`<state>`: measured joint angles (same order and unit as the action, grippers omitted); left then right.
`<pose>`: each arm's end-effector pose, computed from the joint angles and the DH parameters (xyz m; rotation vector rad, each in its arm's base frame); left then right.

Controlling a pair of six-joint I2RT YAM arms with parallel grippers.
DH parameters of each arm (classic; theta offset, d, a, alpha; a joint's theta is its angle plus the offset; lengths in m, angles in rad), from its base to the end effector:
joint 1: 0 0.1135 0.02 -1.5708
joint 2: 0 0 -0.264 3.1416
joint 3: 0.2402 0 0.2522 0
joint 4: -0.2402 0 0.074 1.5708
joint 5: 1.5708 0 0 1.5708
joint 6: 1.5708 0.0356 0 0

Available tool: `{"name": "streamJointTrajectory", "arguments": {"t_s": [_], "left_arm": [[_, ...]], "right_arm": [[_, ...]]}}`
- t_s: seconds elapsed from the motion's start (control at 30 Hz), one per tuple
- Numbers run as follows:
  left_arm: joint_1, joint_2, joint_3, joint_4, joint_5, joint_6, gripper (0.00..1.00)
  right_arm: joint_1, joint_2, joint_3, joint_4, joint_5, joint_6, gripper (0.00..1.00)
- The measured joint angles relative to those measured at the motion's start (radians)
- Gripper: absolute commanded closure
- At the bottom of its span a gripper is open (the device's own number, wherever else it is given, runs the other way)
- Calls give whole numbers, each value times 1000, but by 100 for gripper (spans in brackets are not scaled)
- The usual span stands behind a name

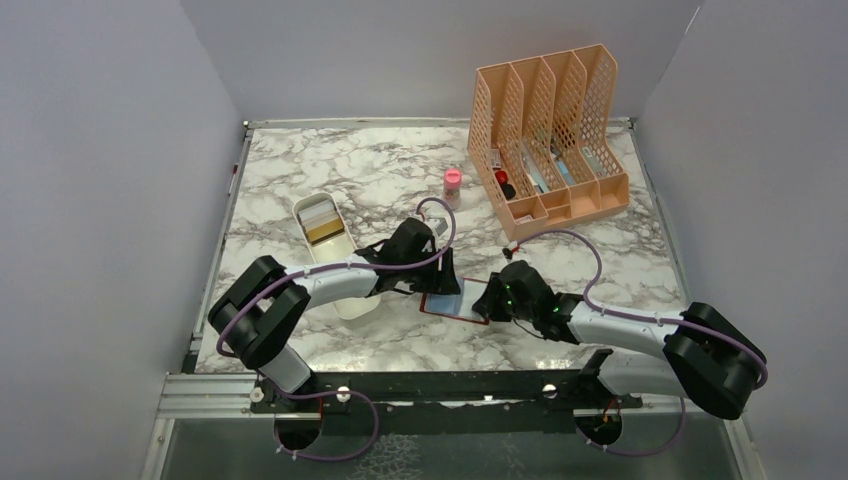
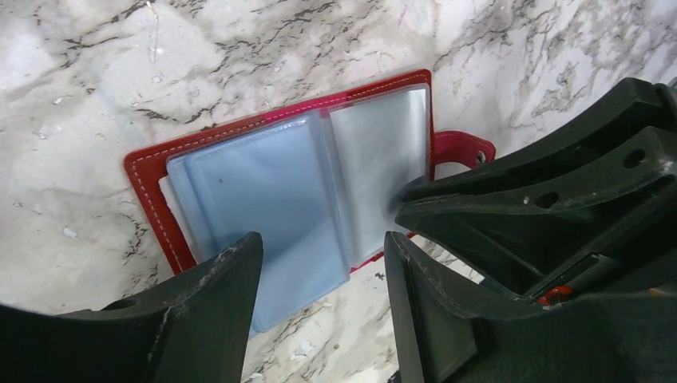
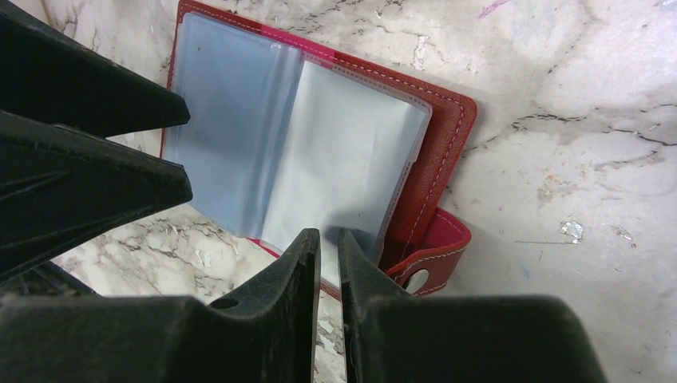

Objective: Put the credit cards into the card holder
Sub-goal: Open the card holder at the center of the board.

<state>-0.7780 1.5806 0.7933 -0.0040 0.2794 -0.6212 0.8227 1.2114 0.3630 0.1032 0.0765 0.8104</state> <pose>0.2168 -0.2274 0.1693 0.3471 2.5344 -0.9502 0.1480 0.1554 0.1423 0.0258 2.4299 0.7118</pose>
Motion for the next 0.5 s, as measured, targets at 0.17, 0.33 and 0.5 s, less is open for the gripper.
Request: {"name": "streamJointTrajectory", "arguments": {"t_s": [0.17,0.33,0.5], "left_arm": [[0,0,-2,15,25,-10,39],[0,0,-3,12,20,-10,39],[0,0,-3,-21,-26,0,38]], "right_arm": [[0,0,-2,0,0,0,81],[0,-2,-2,0,0,0,81],[0,-8,-5,0,0,0,81]]}}
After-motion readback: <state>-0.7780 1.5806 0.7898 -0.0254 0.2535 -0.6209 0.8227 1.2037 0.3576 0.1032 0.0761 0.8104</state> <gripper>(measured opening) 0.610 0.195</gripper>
